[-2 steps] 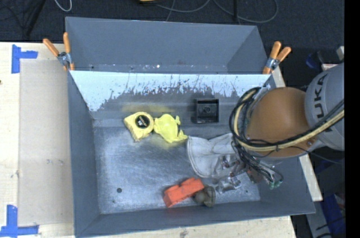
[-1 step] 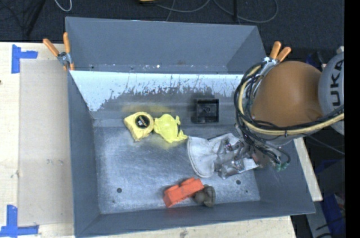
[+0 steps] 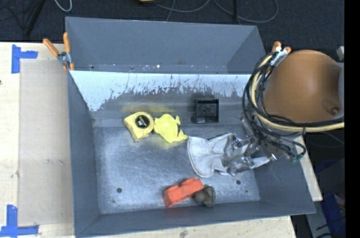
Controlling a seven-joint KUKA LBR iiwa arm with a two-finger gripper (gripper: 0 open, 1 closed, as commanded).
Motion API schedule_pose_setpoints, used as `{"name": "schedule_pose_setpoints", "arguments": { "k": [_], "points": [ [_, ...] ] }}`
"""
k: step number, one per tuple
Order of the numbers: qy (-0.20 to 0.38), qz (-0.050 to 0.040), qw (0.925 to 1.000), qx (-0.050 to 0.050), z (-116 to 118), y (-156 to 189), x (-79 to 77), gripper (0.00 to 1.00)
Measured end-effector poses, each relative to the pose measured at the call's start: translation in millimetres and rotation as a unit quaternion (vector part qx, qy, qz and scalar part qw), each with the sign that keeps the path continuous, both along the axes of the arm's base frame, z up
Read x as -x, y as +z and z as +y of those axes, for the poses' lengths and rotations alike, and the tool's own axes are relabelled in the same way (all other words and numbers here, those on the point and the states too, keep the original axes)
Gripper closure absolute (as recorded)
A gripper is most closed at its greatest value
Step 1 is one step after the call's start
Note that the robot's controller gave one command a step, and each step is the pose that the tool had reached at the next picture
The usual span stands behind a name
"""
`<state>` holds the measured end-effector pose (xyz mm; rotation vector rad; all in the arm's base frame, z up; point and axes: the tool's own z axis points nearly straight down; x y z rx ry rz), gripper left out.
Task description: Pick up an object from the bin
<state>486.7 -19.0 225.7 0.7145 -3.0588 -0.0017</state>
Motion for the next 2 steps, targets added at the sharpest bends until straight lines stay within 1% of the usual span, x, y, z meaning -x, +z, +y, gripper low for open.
{"name": "schedule_pose_setpoints", "arguments": {
  "k": [1,2],
  "points": [
    [0.026,-0.0069,0.9996,0.001,-4,-19,-4.3,1.0],
    [-0.03,-0.0019,0.9995,0.0,3,-83,-17.7,1.0]
  ]
}}
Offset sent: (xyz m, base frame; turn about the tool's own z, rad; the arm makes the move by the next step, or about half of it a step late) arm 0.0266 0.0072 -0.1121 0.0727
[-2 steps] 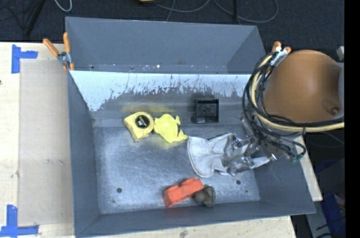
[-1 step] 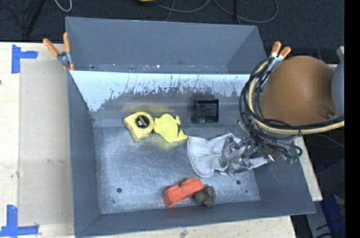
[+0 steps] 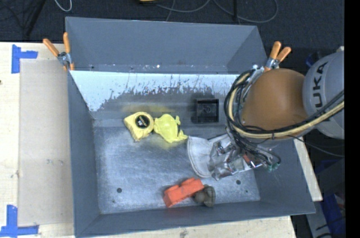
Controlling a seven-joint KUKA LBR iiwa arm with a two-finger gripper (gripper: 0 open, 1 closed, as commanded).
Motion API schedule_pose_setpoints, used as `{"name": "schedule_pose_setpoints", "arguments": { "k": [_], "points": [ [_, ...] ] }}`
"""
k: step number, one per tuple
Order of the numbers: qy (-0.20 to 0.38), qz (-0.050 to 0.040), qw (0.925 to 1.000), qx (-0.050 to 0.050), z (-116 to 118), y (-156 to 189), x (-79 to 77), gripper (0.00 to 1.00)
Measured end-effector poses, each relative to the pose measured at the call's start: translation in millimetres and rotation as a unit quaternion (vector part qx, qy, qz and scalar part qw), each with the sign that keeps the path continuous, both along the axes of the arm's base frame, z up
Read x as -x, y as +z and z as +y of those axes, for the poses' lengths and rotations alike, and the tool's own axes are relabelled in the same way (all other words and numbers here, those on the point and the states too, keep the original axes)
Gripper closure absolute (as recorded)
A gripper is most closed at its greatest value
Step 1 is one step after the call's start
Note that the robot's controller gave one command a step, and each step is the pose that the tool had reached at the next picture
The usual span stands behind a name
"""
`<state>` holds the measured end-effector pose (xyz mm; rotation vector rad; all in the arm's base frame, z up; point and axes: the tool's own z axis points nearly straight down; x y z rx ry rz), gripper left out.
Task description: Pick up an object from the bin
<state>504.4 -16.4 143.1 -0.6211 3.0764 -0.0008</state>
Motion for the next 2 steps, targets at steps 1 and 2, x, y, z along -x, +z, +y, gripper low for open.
{"name": "schedule_pose_setpoints", "arguments": {
  "k": [1,2],
  "points": [
    [0.062,0.0037,0.9981,0.0,1,-33,-2.3,1.0],
    [0.097,0.007,0.9953,-0.001,15,1,-7.8,1.0]
  ]
}}
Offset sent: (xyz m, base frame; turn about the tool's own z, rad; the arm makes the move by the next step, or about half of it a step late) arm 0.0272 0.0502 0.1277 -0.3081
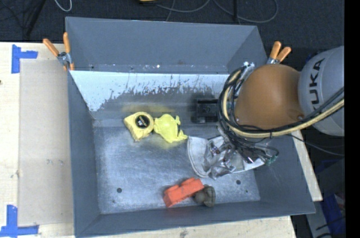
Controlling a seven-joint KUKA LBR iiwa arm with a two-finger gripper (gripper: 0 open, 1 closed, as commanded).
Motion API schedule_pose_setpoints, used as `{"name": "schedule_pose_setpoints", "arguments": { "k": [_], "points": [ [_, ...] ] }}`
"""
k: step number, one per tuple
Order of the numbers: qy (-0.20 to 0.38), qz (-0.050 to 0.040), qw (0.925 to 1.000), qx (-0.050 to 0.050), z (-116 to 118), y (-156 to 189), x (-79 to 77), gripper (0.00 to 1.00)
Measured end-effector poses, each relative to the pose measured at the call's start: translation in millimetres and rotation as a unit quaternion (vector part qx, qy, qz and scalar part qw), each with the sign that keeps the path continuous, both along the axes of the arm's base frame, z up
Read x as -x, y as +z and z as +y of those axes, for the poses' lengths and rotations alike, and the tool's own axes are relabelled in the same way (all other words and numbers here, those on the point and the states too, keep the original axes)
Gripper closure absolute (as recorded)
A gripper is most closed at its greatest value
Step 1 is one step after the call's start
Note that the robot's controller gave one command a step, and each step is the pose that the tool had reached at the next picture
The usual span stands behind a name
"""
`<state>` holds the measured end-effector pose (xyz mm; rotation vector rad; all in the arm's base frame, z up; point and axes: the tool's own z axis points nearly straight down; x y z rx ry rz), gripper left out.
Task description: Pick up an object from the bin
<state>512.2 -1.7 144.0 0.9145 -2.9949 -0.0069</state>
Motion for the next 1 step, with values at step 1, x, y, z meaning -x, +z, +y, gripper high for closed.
{"name": "schedule_pose_setpoints", "arguments": {
  "k": [1],
  "points": [
    [0.059,-0.0045,0.9982,-0.001,-2.7,70.7,-25.4,1.0]
  ]
}}
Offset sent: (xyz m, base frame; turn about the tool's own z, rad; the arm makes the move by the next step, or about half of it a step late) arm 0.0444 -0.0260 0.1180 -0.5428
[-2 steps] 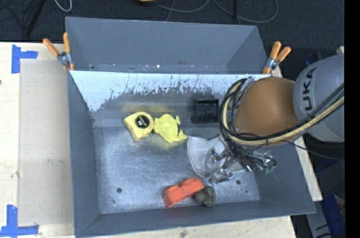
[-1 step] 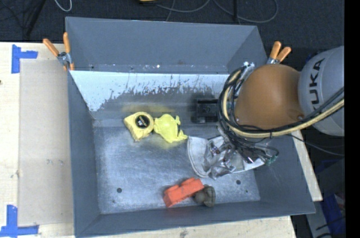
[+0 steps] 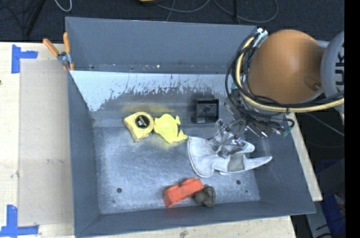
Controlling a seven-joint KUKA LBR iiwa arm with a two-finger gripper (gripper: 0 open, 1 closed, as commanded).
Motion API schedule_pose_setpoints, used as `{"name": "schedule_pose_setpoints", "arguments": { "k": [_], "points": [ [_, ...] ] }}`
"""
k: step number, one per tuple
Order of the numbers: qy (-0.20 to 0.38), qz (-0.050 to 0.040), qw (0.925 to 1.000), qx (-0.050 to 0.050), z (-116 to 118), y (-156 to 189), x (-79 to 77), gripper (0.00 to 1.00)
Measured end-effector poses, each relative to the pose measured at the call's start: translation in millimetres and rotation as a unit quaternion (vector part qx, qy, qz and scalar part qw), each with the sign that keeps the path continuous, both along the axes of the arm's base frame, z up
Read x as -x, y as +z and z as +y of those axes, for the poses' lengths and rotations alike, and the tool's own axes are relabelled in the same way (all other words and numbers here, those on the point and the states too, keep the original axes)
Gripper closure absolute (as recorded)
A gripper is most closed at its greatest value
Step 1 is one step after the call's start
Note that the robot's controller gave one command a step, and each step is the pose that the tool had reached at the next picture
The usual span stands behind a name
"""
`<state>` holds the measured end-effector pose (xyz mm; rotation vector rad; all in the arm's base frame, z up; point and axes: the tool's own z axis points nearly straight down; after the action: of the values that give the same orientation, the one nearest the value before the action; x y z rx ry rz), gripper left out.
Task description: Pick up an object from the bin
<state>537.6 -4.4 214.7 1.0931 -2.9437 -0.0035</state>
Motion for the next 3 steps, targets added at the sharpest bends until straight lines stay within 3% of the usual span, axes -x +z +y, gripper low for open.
{"name": "schedule_pose_setpoints", "arguments": {
  "k": [1,2,3],
  "points": [
    [0.121,-0.0027,0.9926,0.0,-10,29,-10.5,1.0],
    [0.042,-0.0021,0.9991,0.0,-8,-88,-55.4,0.0],
    [0.042,-0.0002,0.9991,0.0,-8,-91,-56.0,0.0]
  ]
}}
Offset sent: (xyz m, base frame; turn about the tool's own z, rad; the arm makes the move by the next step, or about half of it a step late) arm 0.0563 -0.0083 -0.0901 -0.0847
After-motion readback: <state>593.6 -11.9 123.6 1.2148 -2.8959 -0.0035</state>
